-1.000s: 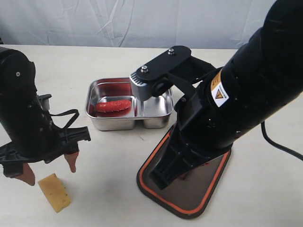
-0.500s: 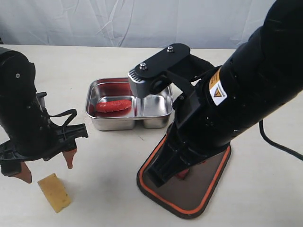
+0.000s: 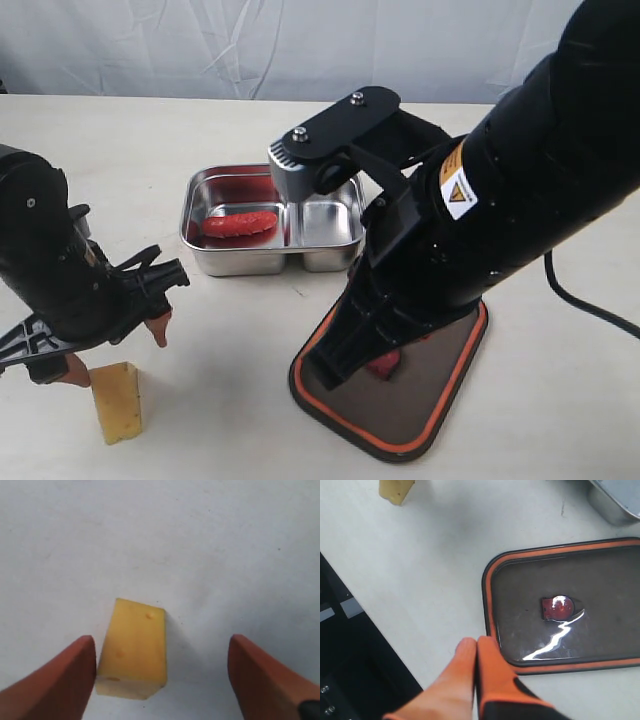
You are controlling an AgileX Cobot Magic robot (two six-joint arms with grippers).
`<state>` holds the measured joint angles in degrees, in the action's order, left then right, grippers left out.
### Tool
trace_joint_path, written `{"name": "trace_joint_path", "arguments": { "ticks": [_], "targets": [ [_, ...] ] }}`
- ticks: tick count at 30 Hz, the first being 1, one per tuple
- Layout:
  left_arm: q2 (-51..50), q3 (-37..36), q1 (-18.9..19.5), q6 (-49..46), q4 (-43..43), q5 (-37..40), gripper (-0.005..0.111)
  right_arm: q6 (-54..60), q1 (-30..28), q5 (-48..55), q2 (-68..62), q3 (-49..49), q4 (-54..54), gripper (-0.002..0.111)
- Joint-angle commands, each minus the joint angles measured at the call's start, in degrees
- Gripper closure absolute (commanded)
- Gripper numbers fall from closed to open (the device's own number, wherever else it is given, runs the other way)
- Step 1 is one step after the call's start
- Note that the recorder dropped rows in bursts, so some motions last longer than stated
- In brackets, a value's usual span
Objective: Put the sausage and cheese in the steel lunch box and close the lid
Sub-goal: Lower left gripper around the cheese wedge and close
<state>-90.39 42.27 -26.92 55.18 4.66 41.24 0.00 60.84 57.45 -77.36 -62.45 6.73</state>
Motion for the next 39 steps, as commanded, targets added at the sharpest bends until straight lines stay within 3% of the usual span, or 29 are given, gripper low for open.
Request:
{"name": "trace_joint_path", "arguments": {
  "ticks": [1,39],
  "targets": [
    [0.4,-0.3,-0.1,0.2,-1.6,-0.5,0.037,0.0,-0.1,-0.5,0.5,0.0,0.5,0.108],
    [0.4,-3.8,-0.7,-4.5,-1.9,-1.4,0.037,0.0,-0.1,-0.1,0.5,0.0,1.3,0.108]
  ]
}}
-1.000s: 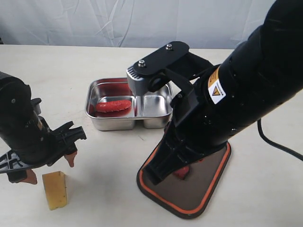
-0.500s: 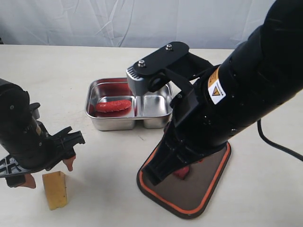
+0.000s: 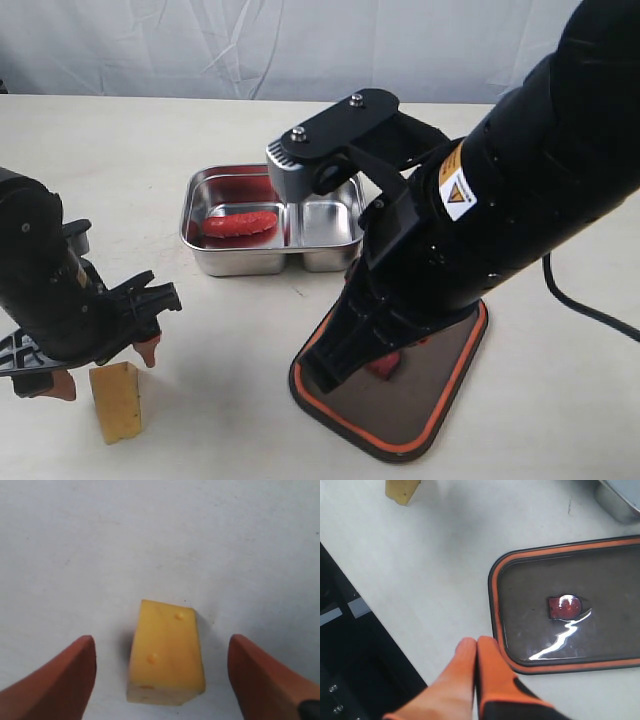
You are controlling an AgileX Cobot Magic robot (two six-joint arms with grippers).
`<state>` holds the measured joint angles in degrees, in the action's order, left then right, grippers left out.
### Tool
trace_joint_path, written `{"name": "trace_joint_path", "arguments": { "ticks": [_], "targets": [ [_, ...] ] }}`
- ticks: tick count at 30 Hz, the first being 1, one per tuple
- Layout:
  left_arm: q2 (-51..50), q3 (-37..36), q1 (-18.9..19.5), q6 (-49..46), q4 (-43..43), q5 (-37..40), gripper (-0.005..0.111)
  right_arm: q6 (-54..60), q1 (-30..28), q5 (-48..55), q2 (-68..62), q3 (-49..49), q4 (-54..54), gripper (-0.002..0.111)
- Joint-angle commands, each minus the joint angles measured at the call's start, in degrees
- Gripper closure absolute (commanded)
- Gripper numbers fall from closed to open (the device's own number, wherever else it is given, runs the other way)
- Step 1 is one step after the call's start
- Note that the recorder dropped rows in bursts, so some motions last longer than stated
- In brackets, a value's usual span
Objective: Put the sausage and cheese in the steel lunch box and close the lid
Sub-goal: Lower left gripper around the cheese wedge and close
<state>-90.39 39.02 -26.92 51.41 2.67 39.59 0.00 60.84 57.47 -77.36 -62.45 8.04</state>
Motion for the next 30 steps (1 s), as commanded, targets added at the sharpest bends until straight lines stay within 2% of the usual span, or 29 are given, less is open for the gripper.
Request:
{"name": "trace_joint_path", "arguments": {
  "ticks": [1,12,18,24,26,30],
  "targets": [
    [0.4,-0.8,-0.7,-1.0,0.2,0.3,0.037,0.0,-0.1,-0.2,0.5,0.0,0.0,0.108],
    [0.4,-3.8,-0.7,-1.1,1.5,-3.5,0.038,0.0,-0.1,-0.2,0.5,0.0,0.0,0.108],
    [0.4,-3.8,-0.7,-1.9,1.6,-5.6,0.058,0.0,-0.1,-0.2,0.5,0.0,0.4,0.108],
    [0.4,-3.8,-0.7,-4.0,3.0,-6.1,0.061,0.0,-0.1,0.0,0.5,0.0,1.3,0.108],
    [0.4,-3.8,-0.7,-4.0,3.0,-6.1,0.069,0.0,-0.1,0.4,0.5,0.0,1.3,0.108],
    [0.4,-3.8,-0.7,-4.0,3.0,-6.2,0.101,0.0,-0.1,1.8,0.5,0.0,1.5,0.108]
  ]
}}
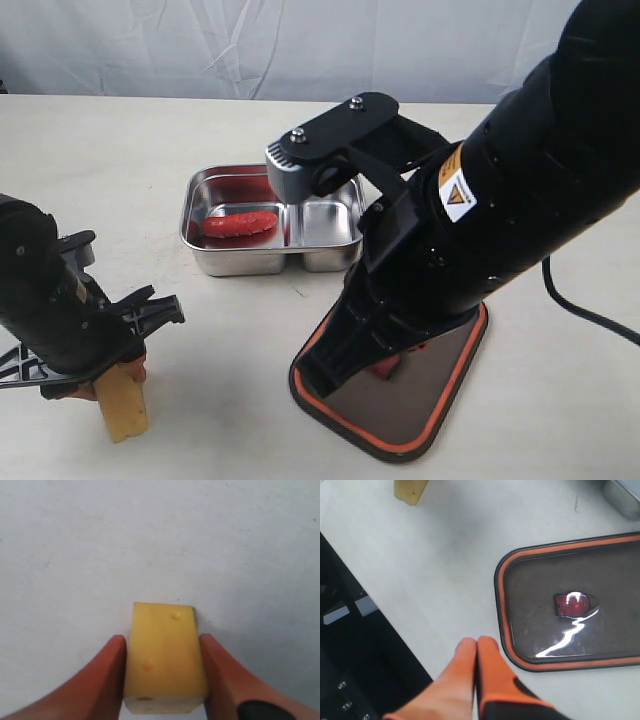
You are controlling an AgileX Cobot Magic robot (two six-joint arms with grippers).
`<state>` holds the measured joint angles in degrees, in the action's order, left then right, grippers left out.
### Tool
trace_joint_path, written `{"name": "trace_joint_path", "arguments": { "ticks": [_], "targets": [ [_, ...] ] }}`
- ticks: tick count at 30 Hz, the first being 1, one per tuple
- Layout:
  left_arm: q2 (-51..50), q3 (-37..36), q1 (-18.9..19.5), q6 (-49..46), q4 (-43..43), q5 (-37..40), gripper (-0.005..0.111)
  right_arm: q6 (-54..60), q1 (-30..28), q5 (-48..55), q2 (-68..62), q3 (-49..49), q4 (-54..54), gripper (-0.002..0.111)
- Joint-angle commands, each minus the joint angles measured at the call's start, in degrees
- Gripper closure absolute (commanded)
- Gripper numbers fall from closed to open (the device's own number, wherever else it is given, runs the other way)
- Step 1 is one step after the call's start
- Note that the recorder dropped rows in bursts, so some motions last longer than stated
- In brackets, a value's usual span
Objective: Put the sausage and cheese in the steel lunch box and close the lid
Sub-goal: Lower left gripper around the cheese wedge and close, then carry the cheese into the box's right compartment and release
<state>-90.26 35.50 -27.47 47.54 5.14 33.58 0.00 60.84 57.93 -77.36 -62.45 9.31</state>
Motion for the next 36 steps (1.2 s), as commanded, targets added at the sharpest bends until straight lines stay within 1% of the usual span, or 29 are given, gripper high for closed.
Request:
{"name": "trace_joint_path", "arguments": {
  "ticks": [1,5,7,11,16,18,21,24,27,31,34,36],
  "targets": [
    [0.3,-0.3,-0.1,-0.2,0.5,-0.3,0.107,0.0,-0.1,1.8,0.5,0.0,0.4,0.108],
    [0.3,-0.3,-0.1,-0.5,0.5,-0.5,0.106,0.0,-0.1,3.3,0.5,0.0,0.5,0.108],
    [0.3,-0.3,-0.1,-2.7,2.0,-0.5,0.106,0.0,-0.1,3.7,0.5,0.0,0.5,0.108],
    [1.3,-0.3,-0.1,-8.8,9.6,-1.8,0.107,0.0,-0.1,4.8,0.5,0.0,0.2,0.108],
    [6.2,0.0,-0.1,-18.3,20.6,-6.4,0.107,0.0,-0.1,6.0,0.5,0.0,0.1,0.108],
    [8.4,0.7,-0.1,-20.6,22.6,-8.4,0.107,0.0,-0.1,6.0,0.5,0.0,0.1,0.108],
    [11.6,2.9,-0.1,-23.3,23.4,-12.3,0.107,-1.1,-0.1,6.0,0.5,0.0,0.0,0.108],
    [12.9,5.4,-0.1,-25.6,23.4,-18.7,0.107,-2.9,-0.1,6.0,0.9,0.0,-0.5,0.108],
    [11.5,8.5,-0.1,-32.4,23.2,-23.6,0.107,-5.9,-0.1,5.9,1.8,-0.1,-2.5,0.108],
    [6.2,14.3,-0.1,-37.7,23.3,-23.0,0.107,-10.8,-0.1,5.8,4.0,-0.1,-6.6,0.108],
    [2.3,18.1,-0.1,-37.8,23.1,-23.3,0.107,-15.2,-0.1,5.9,5.9,-0.1,-9.9,0.108],
    [-0.1,20.6,-0.1,-39.7,23.1,-23.3,0.107,-17.8,-0.1,5.9,7.1,-0.1,-11.9,0.108]
  ]
}}
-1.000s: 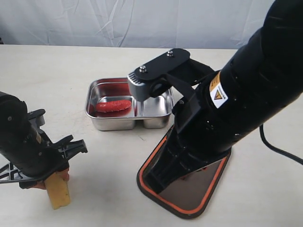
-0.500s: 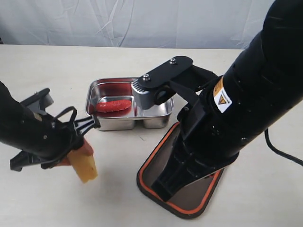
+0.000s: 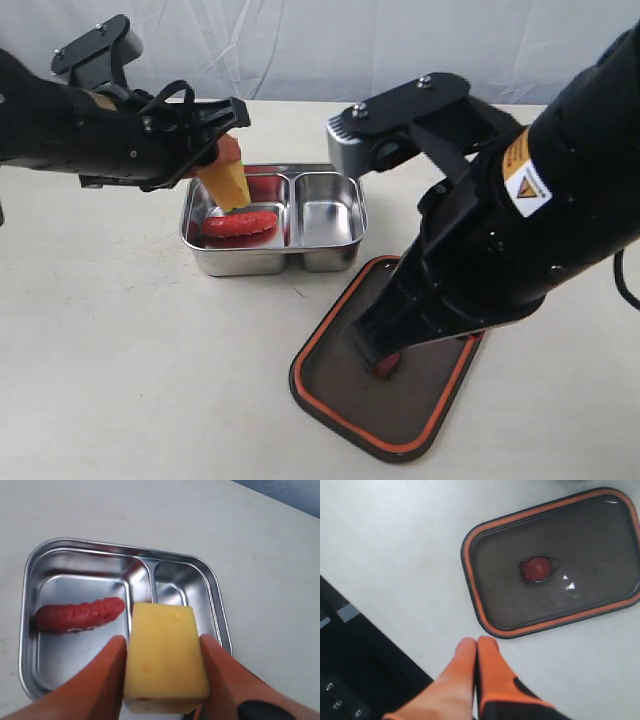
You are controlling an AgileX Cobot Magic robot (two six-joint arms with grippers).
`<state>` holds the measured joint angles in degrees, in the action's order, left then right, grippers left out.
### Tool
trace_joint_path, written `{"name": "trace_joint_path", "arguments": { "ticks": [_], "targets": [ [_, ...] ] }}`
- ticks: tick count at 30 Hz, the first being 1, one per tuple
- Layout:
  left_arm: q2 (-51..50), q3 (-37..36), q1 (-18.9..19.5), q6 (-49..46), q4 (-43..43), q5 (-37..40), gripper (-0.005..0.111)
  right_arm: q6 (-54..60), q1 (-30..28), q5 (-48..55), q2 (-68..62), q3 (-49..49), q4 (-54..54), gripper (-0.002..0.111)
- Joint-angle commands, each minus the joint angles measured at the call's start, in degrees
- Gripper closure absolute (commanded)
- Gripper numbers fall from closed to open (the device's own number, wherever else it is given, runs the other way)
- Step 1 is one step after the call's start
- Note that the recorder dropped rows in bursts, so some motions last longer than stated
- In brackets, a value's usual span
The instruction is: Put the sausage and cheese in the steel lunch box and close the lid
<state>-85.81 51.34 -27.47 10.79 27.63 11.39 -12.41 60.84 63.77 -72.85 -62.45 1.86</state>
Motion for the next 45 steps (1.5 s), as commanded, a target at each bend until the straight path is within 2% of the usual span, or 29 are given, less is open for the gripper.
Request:
{"name": "trace_joint_path", "arguments": {
  "ticks": [1,6,9,12,14,19,20,22,25,28,32,36,38,42,45],
  "targets": [
    [-5.9,6.2,-0.1,-4.3,0.6,-1.0,0.107,-6.9,-0.1,0.1,3.2,-0.1,-5.6,0.108],
    [-12.9,12.7,-0.1,-7.4,1.1,1.3,0.107,-13.8,-0.1,0.1,5.9,-0.1,-11.1,0.108],
    [-16.9,16.2,-0.1,-11.4,4.2,3.8,0.107,-16.3,-0.1,0.1,7.1,-0.1,-12.6,0.108],
    [-22.9,21.8,-1.4,-27.3,16.7,6.5,0.107,-18.5,-0.1,0.7,8.0,-0.1,-13.4,0.108],
    [-25.7,24.1,-2.7,-33.6,21.7,7.1,0.107,-19.5,-0.1,1.6,8.0,-0.1,-13.9,0.108],
    [-29.7,25.7,-3.4,-32.1,21.9,10.1,0.106,-21.0,-0.1,3.4,8.0,-0.1,-14.6,0.108],
    [-30.0,25.7,-3.4,-32.1,21.9,10.7,0.102,-21.0,-0.1,3.4,8.0,-0.1,-14.7,0.108],
    [-30.1,25.8,-3.4,-32.1,21.9,11.6,0.087,-21.2,-0.1,3.4,8.0,-0.1,-15.2,0.108],
    [-30.1,25.8,-3.4,-32.0,22.9,13.3,0.052,-21.2,-0.1,3.4,8.0,-0.1,-15.6,0.108],
    [-30.1,25.8,-3.4,-32.0,23.0,15.0,0.044,-25.8,-0.1,3.4,8.0,0.0,-20.7,0.108],
    [-30.1,25.9,-3.4,-32.0,22.6,18.2,0.044,-34.5,-0.1,3.3,8.0,1.1,-31.3,0.108],
    [-28.6,26.7,-3.4,-32.0,21.6,22.1,0.048,-35.3,-0.1,3.2,8.0,2.4,-33.4,0.108],
    [-27.0,26.7,-3.4,-31.6,20.1,22.5,0.059,-35.6,-0.4,3.2,8.0,3.4,-33.4,0.108],
    [-21.9,26.7,-3.4,-21.0,6.3,22.7,0.105,-36.7,-2.8,2.2,8.0,6.4,-32.6,0.108],
    [-18.3,26.7,-3.4,-14.5,-4.3,26.6,0.106,-36.7,-5.7,-1.0,8.0,9.4,-30.5,0.108]
  ]
}}
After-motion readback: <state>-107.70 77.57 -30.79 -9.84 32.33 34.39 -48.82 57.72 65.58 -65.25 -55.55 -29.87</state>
